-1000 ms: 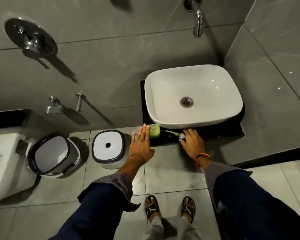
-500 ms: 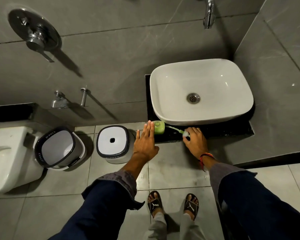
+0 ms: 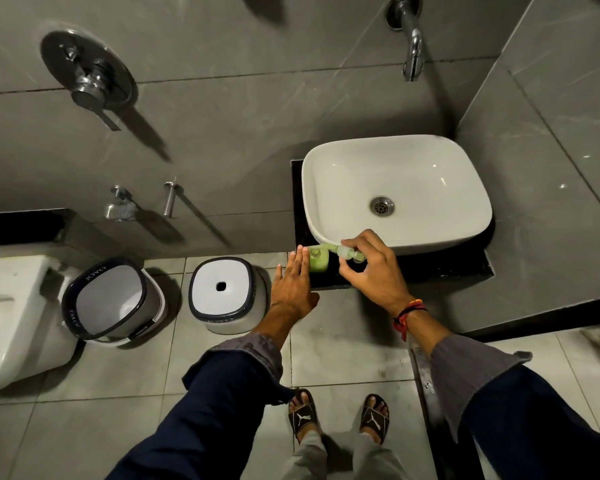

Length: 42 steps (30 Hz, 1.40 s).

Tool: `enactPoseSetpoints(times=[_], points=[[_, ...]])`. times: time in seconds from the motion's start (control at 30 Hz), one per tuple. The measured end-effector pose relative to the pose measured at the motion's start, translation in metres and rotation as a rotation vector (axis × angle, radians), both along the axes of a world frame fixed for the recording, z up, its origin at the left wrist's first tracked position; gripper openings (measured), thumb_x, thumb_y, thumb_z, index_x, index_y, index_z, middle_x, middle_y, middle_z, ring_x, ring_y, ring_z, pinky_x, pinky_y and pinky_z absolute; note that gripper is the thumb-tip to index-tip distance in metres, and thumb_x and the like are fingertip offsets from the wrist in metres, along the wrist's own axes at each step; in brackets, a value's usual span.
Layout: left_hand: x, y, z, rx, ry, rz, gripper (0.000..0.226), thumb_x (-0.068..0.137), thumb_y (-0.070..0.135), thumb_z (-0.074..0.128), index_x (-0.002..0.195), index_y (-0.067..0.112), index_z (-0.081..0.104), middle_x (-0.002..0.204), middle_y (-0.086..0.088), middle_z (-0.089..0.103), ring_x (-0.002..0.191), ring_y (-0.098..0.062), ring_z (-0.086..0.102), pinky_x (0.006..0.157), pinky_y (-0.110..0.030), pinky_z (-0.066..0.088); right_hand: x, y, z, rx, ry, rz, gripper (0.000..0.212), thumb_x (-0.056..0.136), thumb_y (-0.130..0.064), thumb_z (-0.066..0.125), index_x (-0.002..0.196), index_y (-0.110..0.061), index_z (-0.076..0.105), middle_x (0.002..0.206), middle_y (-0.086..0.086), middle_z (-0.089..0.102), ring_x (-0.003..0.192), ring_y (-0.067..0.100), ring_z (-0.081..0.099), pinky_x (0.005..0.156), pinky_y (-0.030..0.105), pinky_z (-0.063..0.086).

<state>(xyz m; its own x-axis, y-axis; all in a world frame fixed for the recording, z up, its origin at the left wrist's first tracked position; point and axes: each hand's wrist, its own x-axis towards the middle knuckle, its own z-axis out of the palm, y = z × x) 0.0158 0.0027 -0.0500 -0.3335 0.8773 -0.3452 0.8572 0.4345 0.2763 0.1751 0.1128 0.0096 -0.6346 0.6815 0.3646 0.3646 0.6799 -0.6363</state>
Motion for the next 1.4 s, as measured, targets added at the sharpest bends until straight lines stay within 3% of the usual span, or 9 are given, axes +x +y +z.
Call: enactPoseSetpoints(times=[0.23, 0.47, 0.63, 0.87, 1.07, 1.23, 1.4], points=[[-0.001, 0.003, 0.001, 0.008, -0.023, 0.002, 0.104, 0.093, 0.032, 0.063, 0.163, 0.011, -0.01, 0.173, -0.006, -0.01, 0.161, -0.026, -0.005, 0.13, -0.05, 0.008, -0.005, -0.002, -0.003, -0.018, -0.188, 0.034, 0.026, 0.084, -0.014, 0.071, 0.109, -0.007, 0.069, 0.102, 0.007, 0.059, 0.089, 0.021, 0.062, 0.078, 0.038, 0.059], [-0.003, 0.003, 0.001, 0.002, -0.001, -0.017, 0.104, 0.094, 0.034, 0.063, 0.163, 0.01, -0.01, 0.173, -0.008, -0.01, 0.161, -0.026, -0.005, 0.13, -0.05, 0.008, -0.03, 0.008, -0.009, -0.121, -0.233, 0.084, 0.028, 0.085, -0.017, 0.074, 0.112, -0.011, 0.068, 0.103, 0.002, 0.058, 0.089, 0.014, 0.06, 0.079, 0.029, 0.059], [-0.005, 0.003, 0.0, 0.011, 0.008, -0.024, 0.102, 0.095, 0.035, 0.063, 0.163, 0.009, -0.008, 0.173, -0.007, -0.01, 0.161, -0.026, -0.005, 0.13, -0.05, 0.008, -0.059, 0.012, -0.027, -0.272, -0.203, -0.032, 0.027, 0.081, -0.018, 0.082, 0.104, -0.01, 0.07, 0.106, 0.006, 0.069, 0.095, 0.017, 0.065, 0.081, 0.021, 0.052], [-0.002, 0.004, -0.004, 0.026, -0.022, 0.012, 0.1, 0.097, 0.036, 0.06, 0.163, 0.011, -0.01, 0.173, -0.006, -0.013, 0.16, -0.024, -0.008, 0.131, -0.048, 0.006, -0.078, -0.007, -0.053, -0.356, -0.14, -0.259, 0.032, 0.083, -0.022, 0.082, 0.111, -0.007, 0.074, 0.108, 0.009, 0.073, 0.098, 0.022, 0.069, 0.087, 0.031, 0.059], [-0.001, 0.003, -0.01, 0.033, 0.0, 0.008, 0.098, 0.098, 0.039, 0.059, 0.163, 0.012, -0.01, 0.173, -0.005, -0.015, 0.16, -0.024, -0.009, 0.131, -0.047, 0.005, -0.085, -0.025, -0.063, -0.479, -0.066, -0.396, 0.04, 0.088, -0.029, 0.077, 0.123, -0.011, 0.067, 0.121, 0.01, 0.072, 0.113, 0.027, 0.068, 0.099, 0.043, 0.06], [-0.001, 0.003, -0.013, 0.045, -0.009, 0.006, 0.097, 0.1, 0.045, 0.055, 0.163, 0.013, -0.011, 0.172, -0.005, -0.015, 0.16, -0.023, -0.01, 0.131, -0.047, 0.004, -0.083, -0.032, -0.067, -0.489, 0.0, -0.342, 0.045, 0.092, -0.024, 0.073, 0.133, -0.009, 0.062, 0.134, 0.01, 0.065, 0.124, 0.024, 0.063, 0.107, 0.038, 0.054], [0.0, 0.004, -0.016, 0.006, 0.039, -0.005, 0.099, 0.1, 0.044, 0.054, 0.162, 0.011, -0.015, 0.172, -0.007, -0.018, 0.16, -0.024, -0.011, 0.131, -0.047, 0.004, -0.087, -0.028, -0.063, -0.491, 0.02, -0.443, 0.036, 0.088, -0.031, 0.078, 0.113, -0.008, 0.069, 0.112, 0.008, 0.071, 0.097, 0.017, 0.068, 0.091, 0.041, 0.063]])
